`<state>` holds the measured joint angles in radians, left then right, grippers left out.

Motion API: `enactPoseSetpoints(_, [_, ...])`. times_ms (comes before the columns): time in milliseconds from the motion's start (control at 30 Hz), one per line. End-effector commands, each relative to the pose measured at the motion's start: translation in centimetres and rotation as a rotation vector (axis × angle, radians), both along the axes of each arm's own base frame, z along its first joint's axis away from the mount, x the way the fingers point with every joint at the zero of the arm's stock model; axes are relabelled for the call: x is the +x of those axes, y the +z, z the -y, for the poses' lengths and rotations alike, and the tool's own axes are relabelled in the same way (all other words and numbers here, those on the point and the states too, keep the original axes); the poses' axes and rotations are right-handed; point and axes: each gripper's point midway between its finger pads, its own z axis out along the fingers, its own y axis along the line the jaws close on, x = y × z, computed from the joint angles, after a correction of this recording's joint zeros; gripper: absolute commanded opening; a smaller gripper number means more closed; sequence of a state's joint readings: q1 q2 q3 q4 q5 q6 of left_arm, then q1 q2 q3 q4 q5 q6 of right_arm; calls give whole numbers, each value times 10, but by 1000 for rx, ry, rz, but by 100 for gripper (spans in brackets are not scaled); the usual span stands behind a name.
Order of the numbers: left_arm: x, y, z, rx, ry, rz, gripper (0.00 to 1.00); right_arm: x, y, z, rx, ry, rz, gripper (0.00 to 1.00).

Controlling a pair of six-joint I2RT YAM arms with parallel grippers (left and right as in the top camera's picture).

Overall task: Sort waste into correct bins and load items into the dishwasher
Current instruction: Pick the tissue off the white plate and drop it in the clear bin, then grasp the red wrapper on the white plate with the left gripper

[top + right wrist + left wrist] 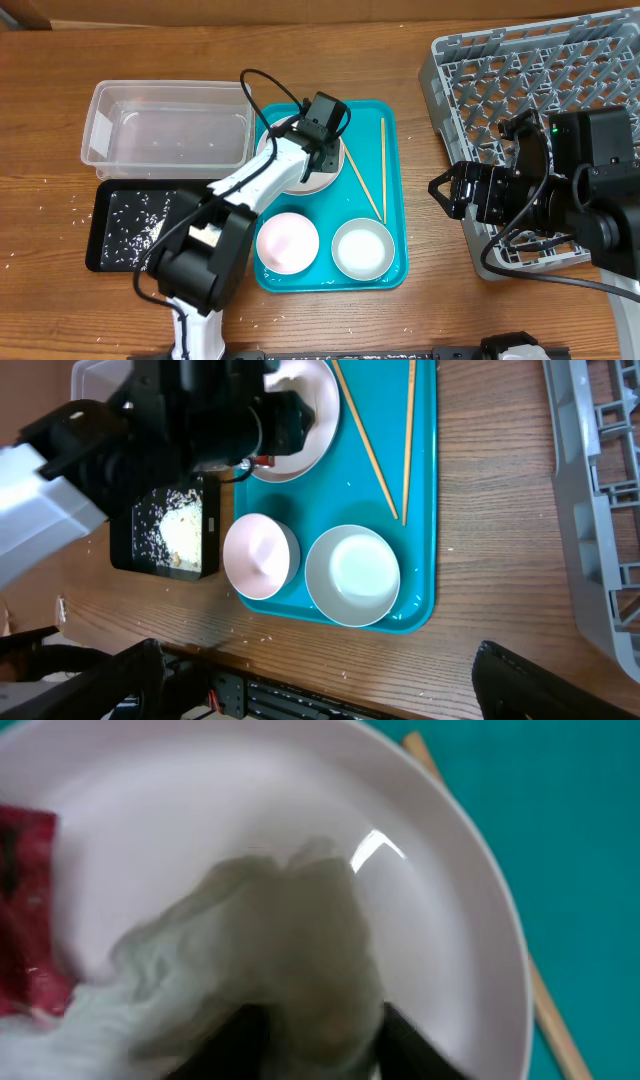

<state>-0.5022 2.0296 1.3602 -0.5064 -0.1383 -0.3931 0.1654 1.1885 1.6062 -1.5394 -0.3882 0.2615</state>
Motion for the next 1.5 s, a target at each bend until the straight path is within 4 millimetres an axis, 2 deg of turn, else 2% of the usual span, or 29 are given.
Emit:
enactPoseSetpoints(0, [-13,-21,5,-14,-32,-85,7,-1,5,-1,2,4,21,100])
enactPoseSetpoints(67, [-12,-5,2,-11,-27,-86,4,-2,5,-1,1,4,17,100])
enactPoseSetpoints(133, [-5,23,-2,-18,-11,-73,4,-2,4,0,1,4,15,100])
enactPoseSetpoints(167, [-1,41,-5,-25,-1,-61,4,-2,4,0,1,4,14,100])
enactPoseSetpoints(267, [9,118,-28,-59,51,11,4,-4,4,0,0,4,8,100])
enactPoseSetpoints(300, [10,143,-44,-61,84,42,4,-4,3,0,0,4,6,100])
enactPoseSetpoints(333, [11,158,-63,-45,125,67,4,-4,3,0,0,4,6,100])
enactPoseSetpoints(367, [12,164,-77,-27,155,80,4,-4,3,0,0,4,7,100])
enactPoseSetpoints(400, [12,169,-106,16,220,89,4,-4,3,0,0,4,7,100])
enactPoseSetpoints(467, [13,163,-155,81,331,65,4,-4,3,0,0,4,7,100])
enactPoseSetpoints(500, [15,155,-172,86,369,46,8,-4,3,0,0,4,7,100])
enactPoseSetpoints(533, [20,131,-183,24,375,-23,63,-4,3,0,0,4,7,100])
enactPoseSetpoints(600, [16,122,-166,-80,276,-85,63,-4,3,0,0,4,6,100])
enactPoseSetpoints(667, [16,126,-155,-97,250,-79,62,-4,3,0,0,4,7,100])
enactPoseSetpoints(733, [14,132,-139,-66,216,-59,65,-4,3,0,-1,4,6,100])
enactPoseSetpoints(767, [12,132,-127,-65,188,-59,63,-4,3,0,-1,4,6,100])
enactPoseSetpoints(800, [8,128,-103,-50,131,-63,59,-4,3,0,-1,4,6,100])
enactPoseSetpoints(833, [6,122,-91,-2,101,-62,58,-4,3,0,-1,4,7,100])
enactPoseSetpoints(900, [2,104,-78,120,66,-70,60,-4,3,0,0,4,7,100])
enactPoseSetpoints(967, [-5,79,-67,166,71,-122,60,-4,3,0,0,4,7,100])
enactPoseSetpoints(1033, [-13,52,-63,182,121,-194,57,-4,3,0,0,4,7,100])
enactPoseSetpoints(1067, [-19,32,-65,194,172,-246,57,-4,3,0,0,4,6,100])
enactPoseSetpoints(1200, [-26,-9,-74,233,246,-338,55,-4,3,0,0,4,5,100])
enactPoseSetpoints(1267, [-25,-14,-75,237,255,-340,49,-4,3,0,0,4,6,100])
enactPoseSetpoints(1300, [-25,-14,-74,234,255,-336,37,-4,3,0,0,4,7,100])
enactPoseSetpoints(1333, [-24,-15,-65,192,222,-343,17,-4,3,0,0,4,7,100])
enactPoseSetpoints(1367, [-24,-17,-55,150,173,-356,5,-4,3,0,0,3,7,100])
enactPoseSetpoints(1467, [-24,-12,-38,82,62,-378,4,-4,3,0,0,4,7,100])
